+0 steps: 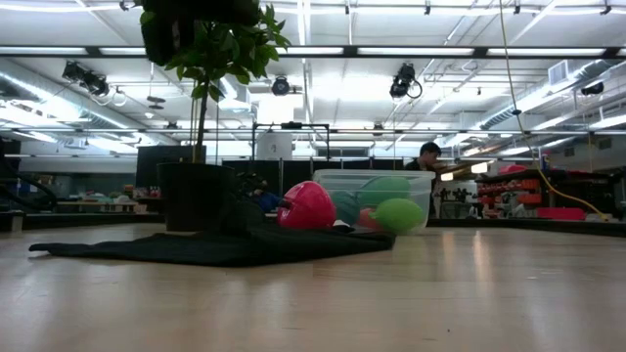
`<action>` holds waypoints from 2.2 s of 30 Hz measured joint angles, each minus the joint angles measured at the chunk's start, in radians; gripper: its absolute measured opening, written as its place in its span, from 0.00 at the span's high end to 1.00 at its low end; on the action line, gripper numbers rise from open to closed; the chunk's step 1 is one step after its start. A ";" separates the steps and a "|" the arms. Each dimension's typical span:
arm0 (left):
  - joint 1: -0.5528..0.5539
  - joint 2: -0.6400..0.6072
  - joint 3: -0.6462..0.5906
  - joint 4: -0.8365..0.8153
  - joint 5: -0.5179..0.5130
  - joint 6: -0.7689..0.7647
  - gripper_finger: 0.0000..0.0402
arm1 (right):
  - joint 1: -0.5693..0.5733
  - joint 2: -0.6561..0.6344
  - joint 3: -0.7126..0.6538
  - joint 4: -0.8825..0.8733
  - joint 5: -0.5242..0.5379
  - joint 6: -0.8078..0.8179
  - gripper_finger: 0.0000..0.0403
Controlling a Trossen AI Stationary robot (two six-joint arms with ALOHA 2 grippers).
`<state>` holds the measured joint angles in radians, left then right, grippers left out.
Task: Pick and placing Produce into tupperware
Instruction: Put the apple into the transparent bin
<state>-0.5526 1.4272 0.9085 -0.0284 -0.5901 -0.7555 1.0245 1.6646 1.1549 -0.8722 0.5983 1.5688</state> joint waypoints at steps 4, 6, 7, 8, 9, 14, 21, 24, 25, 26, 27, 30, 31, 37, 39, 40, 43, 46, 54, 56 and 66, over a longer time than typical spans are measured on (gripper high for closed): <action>-0.003 0.020 0.000 0.038 -0.003 -0.076 0.99 | 0.006 0.000 0.000 0.002 0.006 -0.001 0.97; -0.008 0.034 0.000 0.071 -0.005 -0.094 0.99 | 0.007 0.000 0.000 0.002 0.011 -0.006 0.98; -0.010 0.042 0.000 0.092 -0.005 -0.097 0.98 | 0.007 0.000 0.000 0.002 0.011 -0.013 0.98; -0.013 0.048 0.000 0.115 -0.004 -0.097 0.97 | 0.007 0.000 0.000 0.003 0.012 -0.018 0.98; -0.016 0.053 0.000 0.131 -0.005 -0.097 0.97 | 0.007 0.000 0.000 0.004 0.012 -0.023 0.98; -0.024 0.075 0.003 0.178 -0.004 -0.097 0.98 | 0.007 0.000 0.000 0.007 0.020 -0.026 0.97; -0.021 0.080 0.054 0.163 -0.025 -0.039 0.97 | 0.006 0.000 0.000 0.013 0.027 -0.027 0.98; -0.020 0.080 0.087 0.154 -0.073 0.020 0.98 | 0.006 0.000 0.000 0.015 0.053 -0.021 0.98; -0.018 0.080 0.094 0.149 -0.092 0.032 0.99 | 0.006 0.000 0.000 0.016 0.061 -0.017 0.98; -0.017 0.080 0.097 0.146 -0.107 0.042 0.99 | 0.006 0.000 0.000 0.016 0.065 -0.015 0.98; -0.017 0.080 0.100 0.139 -0.120 0.056 0.99 | 0.006 0.000 0.000 0.016 0.067 -0.010 0.98; -0.017 0.080 0.110 0.135 -0.137 0.080 0.98 | 0.006 0.000 0.000 0.015 0.067 -0.008 0.98; -0.017 0.079 0.111 0.134 -0.139 0.084 0.97 | 0.006 0.000 0.000 0.015 0.067 -0.009 0.98; -0.017 0.080 0.110 0.124 -0.139 0.099 0.99 | 0.006 0.000 0.000 0.015 0.067 -0.008 0.97; -0.017 0.080 0.110 0.130 -0.135 0.125 0.97 | 0.006 0.000 0.000 0.015 0.067 -0.008 0.97; -0.017 0.080 0.110 0.133 -0.130 0.139 0.96 | 0.006 0.000 0.000 0.015 0.067 -0.008 0.97; -0.013 0.080 0.110 0.134 -0.127 0.147 0.92 | 0.006 0.000 0.000 0.015 0.067 -0.008 0.97; -0.006 0.080 0.110 0.135 -0.127 0.146 0.89 | 0.006 0.000 0.000 0.015 0.067 -0.008 0.97; 0.007 0.080 0.109 0.135 -0.126 0.094 0.91 | 0.005 0.000 0.000 0.014 0.067 -0.017 0.97; 0.015 0.080 0.109 0.133 -0.126 0.051 0.92 | 0.005 0.000 0.000 0.014 0.067 -0.016 0.97; 0.025 0.079 0.109 0.005 -0.093 -0.008 0.87 | 0.005 0.000 0.000 0.014 0.067 -0.018 0.97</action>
<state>-0.5274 1.5066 1.0172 -0.0229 -0.6828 -0.7636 1.0294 1.6646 1.1545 -0.8587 0.6655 1.5507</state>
